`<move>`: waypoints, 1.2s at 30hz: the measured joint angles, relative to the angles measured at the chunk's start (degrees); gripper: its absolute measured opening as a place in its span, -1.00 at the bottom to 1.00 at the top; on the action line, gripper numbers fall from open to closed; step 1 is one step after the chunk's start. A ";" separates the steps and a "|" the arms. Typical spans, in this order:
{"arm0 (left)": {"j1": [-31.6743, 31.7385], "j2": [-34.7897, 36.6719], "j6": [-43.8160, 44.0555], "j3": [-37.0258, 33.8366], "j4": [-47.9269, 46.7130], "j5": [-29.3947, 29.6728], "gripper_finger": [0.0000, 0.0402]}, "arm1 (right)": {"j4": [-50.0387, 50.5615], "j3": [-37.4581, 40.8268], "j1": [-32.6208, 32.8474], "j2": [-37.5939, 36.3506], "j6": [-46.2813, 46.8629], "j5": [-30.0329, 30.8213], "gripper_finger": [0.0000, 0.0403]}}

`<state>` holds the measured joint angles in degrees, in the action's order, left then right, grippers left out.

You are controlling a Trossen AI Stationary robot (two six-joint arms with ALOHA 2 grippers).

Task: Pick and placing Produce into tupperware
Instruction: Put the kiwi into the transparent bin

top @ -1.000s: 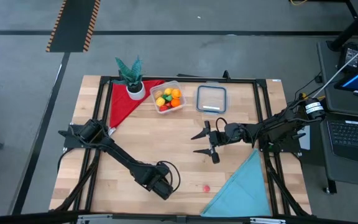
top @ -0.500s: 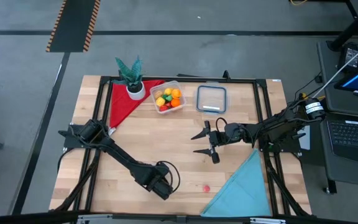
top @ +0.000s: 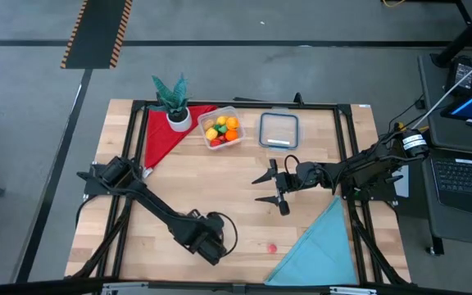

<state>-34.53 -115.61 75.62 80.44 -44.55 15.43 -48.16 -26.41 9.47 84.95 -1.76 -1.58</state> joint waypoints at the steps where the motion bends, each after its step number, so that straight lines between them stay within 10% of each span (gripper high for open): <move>1: -0.17 0.64 -0.75 0.01 -0.19 1.80 0.16 | 0.00 0.00 0.00 0.00 0.00 0.00 0.37; 18: -6.31 16.47 -2.49 -2.46 -10.28 31.02 0.16 | -0.41 0.00 -0.02 0.02 1.49 0.00 0.37; 36: -12.39 19.74 -12.74 -27.60 30.35 53.17 0.16 | -1.36 0.00 0.00 0.00 0.17 -0.15 0.37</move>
<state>-46.92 -95.88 62.87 52.84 -14.20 68.61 -49.52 -26.41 9.47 84.95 -1.58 -1.74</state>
